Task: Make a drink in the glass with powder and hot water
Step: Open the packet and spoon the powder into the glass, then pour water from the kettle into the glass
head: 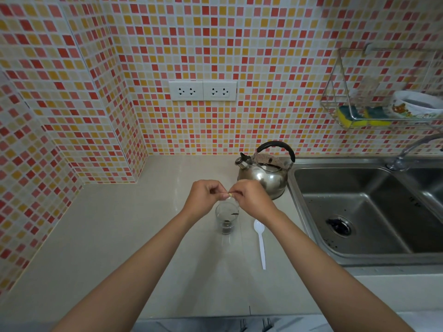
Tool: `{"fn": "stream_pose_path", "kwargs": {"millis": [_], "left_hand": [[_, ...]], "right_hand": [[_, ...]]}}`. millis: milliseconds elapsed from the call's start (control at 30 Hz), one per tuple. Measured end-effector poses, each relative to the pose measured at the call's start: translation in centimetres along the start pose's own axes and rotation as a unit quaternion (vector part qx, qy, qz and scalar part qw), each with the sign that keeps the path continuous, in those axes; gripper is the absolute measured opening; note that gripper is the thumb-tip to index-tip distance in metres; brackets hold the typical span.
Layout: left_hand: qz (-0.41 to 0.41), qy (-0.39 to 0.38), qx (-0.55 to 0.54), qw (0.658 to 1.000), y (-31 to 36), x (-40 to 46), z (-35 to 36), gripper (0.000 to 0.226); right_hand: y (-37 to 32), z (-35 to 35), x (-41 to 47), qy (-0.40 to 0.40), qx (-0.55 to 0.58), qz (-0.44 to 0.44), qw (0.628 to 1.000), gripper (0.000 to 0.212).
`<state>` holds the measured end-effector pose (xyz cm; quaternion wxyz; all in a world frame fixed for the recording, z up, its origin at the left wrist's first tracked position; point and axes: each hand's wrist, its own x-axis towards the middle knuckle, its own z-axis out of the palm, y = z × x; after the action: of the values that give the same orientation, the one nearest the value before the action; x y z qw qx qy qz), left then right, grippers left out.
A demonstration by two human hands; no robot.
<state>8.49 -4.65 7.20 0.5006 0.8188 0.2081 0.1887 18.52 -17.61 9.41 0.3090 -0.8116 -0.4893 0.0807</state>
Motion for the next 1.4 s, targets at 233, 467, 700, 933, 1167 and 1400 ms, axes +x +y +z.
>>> {"fn": "stream_pose_path", "kwargs": {"millis": [233, 467, 700, 933, 1167, 1400], "left_hand": [[-0.112, -0.024, -0.094, 0.989, -0.2, -0.9, 0.3, 0.025], [-0.214, -0.013, -0.251, 0.944, -2.0, -3.0, -1.7, 0.002], [-0.280, 0.058, -0.214, 0.934, -6.2, -5.9, -5.4, 0.004], [-0.353, 0.087, -0.140, 0.921, -11.2, -7.7, -6.0, 0.012], [-0.344, 0.083, 0.007, 0.935, -13.3, -6.6, -4.1, 0.025], [-0.343, 0.088, 0.076, 0.932, -13.9, -5.9, -3.5, 0.009]], "right_hand": [[0.2, 0.1, -0.1, 0.074, 0.112, 0.102, 0.986, 0.016], [-1.4, 0.7, -0.4, 0.070, 0.374, 0.249, 0.891, 0.007], [-4.1, 7.1, -1.7, -0.008, 0.411, 0.322, 0.853, 0.020], [-3.8, 14.4, -1.6, -0.056, 0.362, 0.379, 0.850, 0.025], [-2.2, 18.2, -1.0, -0.048, 0.150, 0.356, 0.921, 0.017], [-1.8, 19.2, -0.8, -0.057, 0.024, 0.275, 0.959, 0.041]]}}
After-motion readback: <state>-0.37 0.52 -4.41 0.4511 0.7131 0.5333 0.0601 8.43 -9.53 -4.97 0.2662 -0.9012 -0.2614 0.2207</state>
